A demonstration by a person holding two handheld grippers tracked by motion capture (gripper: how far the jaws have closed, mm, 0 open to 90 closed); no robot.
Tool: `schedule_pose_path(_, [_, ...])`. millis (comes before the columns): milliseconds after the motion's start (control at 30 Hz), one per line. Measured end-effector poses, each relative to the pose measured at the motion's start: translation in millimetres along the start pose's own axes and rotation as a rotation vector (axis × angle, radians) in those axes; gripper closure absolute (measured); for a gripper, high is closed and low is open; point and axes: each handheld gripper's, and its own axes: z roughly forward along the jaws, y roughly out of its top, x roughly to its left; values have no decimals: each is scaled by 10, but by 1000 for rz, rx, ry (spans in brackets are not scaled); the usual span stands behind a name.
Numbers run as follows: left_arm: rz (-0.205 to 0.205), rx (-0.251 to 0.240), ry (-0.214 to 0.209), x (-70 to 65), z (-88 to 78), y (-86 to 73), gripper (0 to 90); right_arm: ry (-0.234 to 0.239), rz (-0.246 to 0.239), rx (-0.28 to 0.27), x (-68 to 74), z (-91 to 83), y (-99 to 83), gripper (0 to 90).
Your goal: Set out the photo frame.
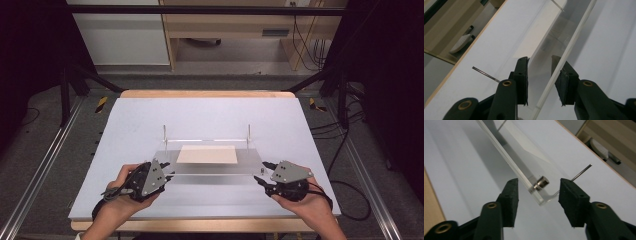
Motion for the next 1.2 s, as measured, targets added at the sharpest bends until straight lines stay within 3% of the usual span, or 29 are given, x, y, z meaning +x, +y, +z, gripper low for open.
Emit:
schedule_pose_path(133, [-14,-9,-1,71,-11,36,657,-19,31,-34,-93,9,-7,611])
schedule_pose_path(367, [-63,-29,-33,246,-13,111,668,-33,21,-77,-210,63,107,605])
schedule_pose_path(800, [-89,-28,-49,359,-15,163,665,-12,44,-49,-293,120,237,615])
schedule_pose_path(1200, [-166,-66,-78,755,43,302,605,7,134,-106,-572,163,404,597])
